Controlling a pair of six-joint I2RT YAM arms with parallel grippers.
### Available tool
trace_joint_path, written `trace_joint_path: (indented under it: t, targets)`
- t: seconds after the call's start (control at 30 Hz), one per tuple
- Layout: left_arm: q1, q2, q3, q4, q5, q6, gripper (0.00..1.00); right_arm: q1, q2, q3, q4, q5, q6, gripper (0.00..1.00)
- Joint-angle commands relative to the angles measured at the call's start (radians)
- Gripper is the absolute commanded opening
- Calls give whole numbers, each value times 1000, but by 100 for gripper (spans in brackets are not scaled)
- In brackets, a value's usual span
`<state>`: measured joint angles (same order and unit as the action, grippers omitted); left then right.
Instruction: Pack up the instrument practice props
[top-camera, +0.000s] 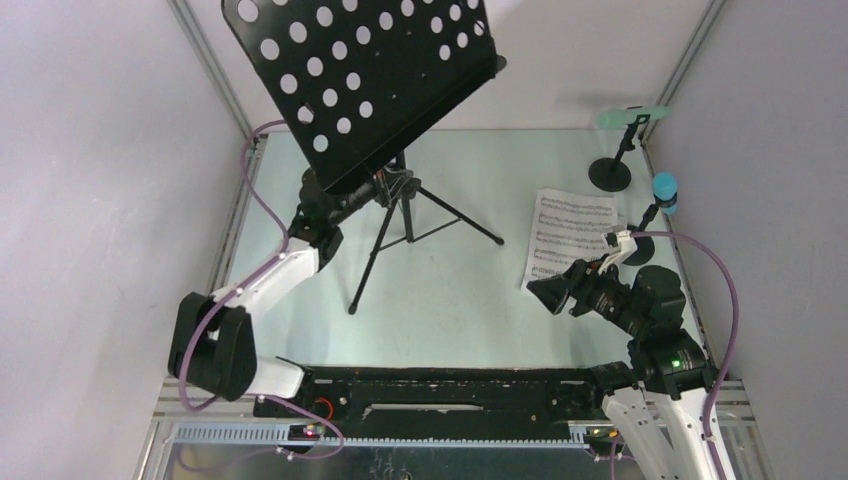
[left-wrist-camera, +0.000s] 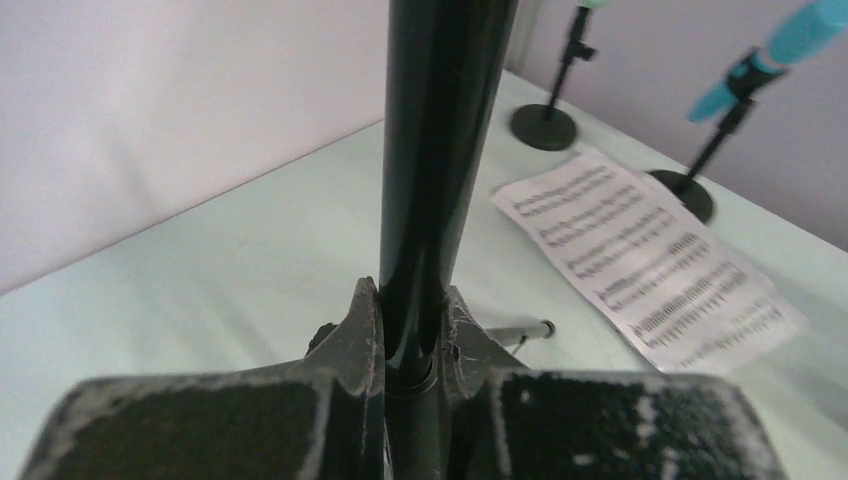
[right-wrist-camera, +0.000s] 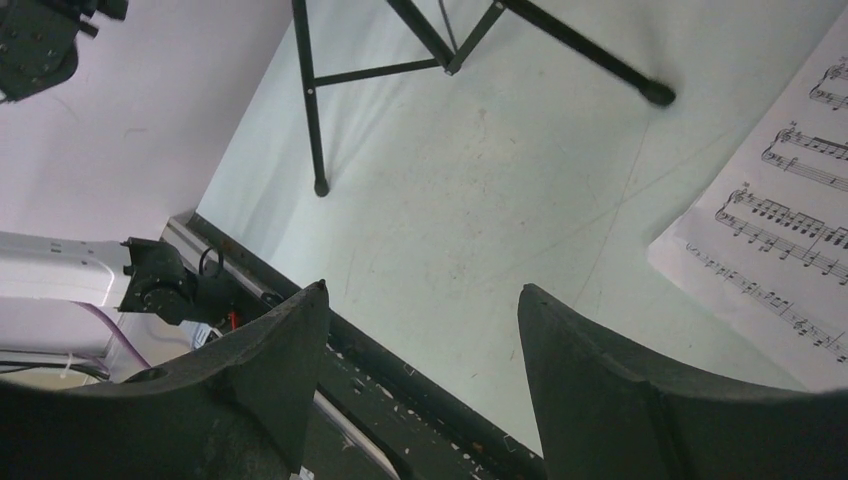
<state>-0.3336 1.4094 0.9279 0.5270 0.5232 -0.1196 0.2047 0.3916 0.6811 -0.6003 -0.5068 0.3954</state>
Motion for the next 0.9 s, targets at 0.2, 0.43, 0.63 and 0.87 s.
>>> trace_joint_path:
  t: [0.2, 0.43, 0.63, 0.87]
  targets:
    - [-123, -265, -161, -79, -701, -138, 0, 46, 32, -30, 108, 60, 66, 75]
    - [-174, -330, -191, -198, -784, -192, 0, 140, 84, -38, 163, 145, 102, 74]
    - [-157, -334, -201, -225, -758, -140, 41, 236, 131, -38, 214, 198, 132, 73]
    - [-28, -342, -232, -145, -464, -125, 68, 298, 163, -38, 250, 212, 137, 73]
